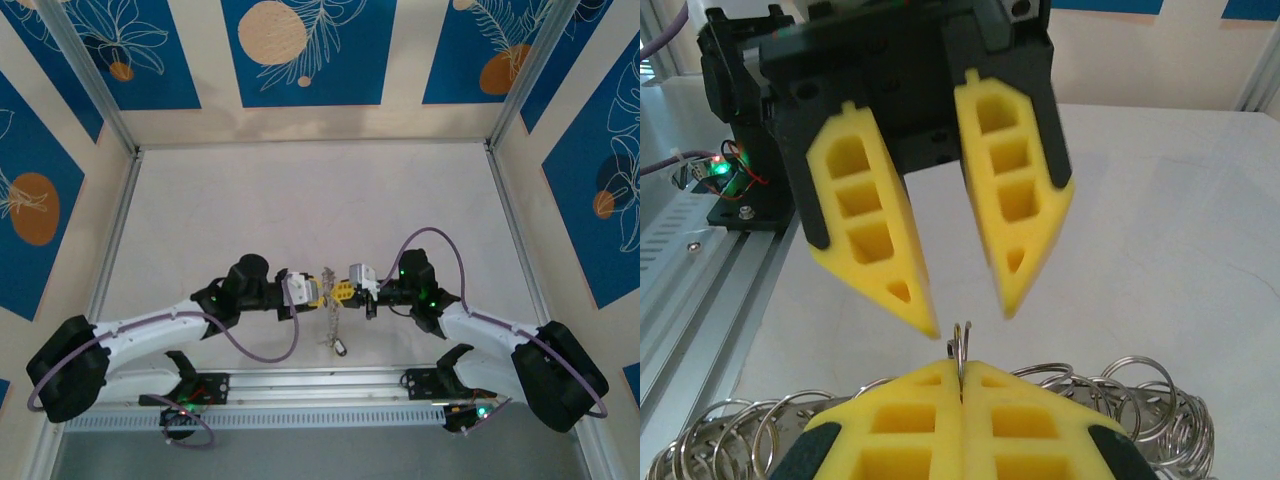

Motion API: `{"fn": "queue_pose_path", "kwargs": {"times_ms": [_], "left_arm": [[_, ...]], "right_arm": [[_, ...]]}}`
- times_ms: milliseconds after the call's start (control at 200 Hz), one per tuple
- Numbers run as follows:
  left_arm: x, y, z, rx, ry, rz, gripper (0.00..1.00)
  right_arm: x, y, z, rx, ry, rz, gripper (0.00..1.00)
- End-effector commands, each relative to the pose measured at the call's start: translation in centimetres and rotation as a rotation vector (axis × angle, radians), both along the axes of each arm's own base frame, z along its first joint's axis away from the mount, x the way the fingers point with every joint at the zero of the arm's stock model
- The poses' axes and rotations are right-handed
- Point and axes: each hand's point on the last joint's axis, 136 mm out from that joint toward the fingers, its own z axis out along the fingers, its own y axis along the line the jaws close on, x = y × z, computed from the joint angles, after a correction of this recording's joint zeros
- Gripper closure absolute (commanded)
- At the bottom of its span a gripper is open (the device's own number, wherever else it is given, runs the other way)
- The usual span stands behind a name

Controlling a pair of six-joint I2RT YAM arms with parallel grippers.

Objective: Put the keys on the keyring

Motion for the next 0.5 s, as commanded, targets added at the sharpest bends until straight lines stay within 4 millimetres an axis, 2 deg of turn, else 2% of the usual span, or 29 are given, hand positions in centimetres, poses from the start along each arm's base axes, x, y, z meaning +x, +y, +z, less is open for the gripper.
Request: {"fn": "queue_pose_path", "kwargs": {"times_ms": [0,345,495], "left_arm": [[-0.02,-0.81,1.51,-0.055,0.013,-0.032,0.75],[0.01,-1.3,1.56,-0.071,0.037,-0.045,0.76],[0.38,-1.37,1.01,-0.057,0.052,-0.026,0.91]], "right_arm": [[0.45,0.54,1.6,0.034,-0.055,0.003,1.0],[0.65,0.83,1.59,0.034,-0.06,-0.001,1.0],[0.58,0.85,1.52,0.033,-0.061,-0.001,1.0]]}}
